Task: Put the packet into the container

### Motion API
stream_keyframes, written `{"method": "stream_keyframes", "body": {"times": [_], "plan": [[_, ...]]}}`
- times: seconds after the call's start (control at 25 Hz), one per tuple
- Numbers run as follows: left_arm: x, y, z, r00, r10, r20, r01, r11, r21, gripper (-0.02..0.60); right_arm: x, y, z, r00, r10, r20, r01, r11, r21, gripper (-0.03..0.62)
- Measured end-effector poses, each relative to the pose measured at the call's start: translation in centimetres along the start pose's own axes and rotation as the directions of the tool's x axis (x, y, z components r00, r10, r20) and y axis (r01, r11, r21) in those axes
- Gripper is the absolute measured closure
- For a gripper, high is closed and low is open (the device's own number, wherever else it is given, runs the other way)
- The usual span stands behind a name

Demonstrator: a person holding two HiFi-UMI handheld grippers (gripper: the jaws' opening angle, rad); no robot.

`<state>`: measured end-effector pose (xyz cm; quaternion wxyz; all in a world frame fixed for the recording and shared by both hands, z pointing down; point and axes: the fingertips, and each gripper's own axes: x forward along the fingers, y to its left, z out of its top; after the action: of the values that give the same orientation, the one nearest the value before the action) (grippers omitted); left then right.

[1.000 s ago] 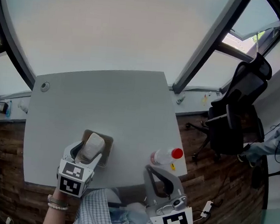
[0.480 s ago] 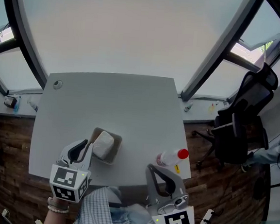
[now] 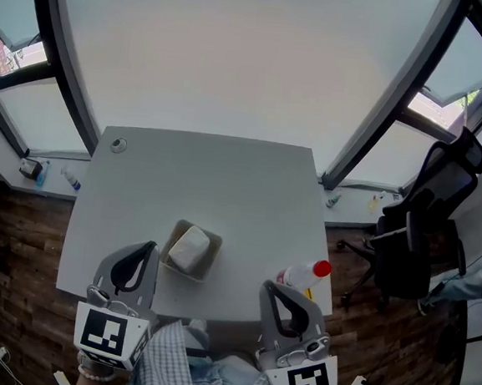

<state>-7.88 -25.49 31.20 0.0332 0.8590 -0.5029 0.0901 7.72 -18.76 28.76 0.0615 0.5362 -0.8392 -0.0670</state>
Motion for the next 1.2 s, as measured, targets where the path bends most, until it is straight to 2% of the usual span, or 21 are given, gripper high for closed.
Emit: {"method": "stream_keyframes", "body": {"times": [0.16,0.56,1.0,1.2], "plan": [[-1.4,0.1,1.4,0.999,0.011,0.037,-0.011,1.000,0.009,0.577,0.0,0.3,0.6,1.000,0.014,0.021,-0.014,1.000,-0.014,0.592],[-3.4,-0.8,1.6,0.998,-0.021,0.052,0.020,1.000,0.007,0.577,0.1,0.9,1.0,0.999,0.047,0.024,-0.046,0.998,-0.035,0.592],[-3.5,-2.4,1.0,0.994,-0.103,0.033,0.103,0.995,0.009,0.578,0.2,1.4,0.8,0.998,0.066,0.015,-0.065,0.998,-0.024,0.592],[-3.2,-2.6,1.1,0.994,-0.111,0.016,0.111,0.994,0.009,0.578,0.1,1.6,0.7,0.997,0.075,0.004,-0.074,0.997,-0.022,0.592]]}}
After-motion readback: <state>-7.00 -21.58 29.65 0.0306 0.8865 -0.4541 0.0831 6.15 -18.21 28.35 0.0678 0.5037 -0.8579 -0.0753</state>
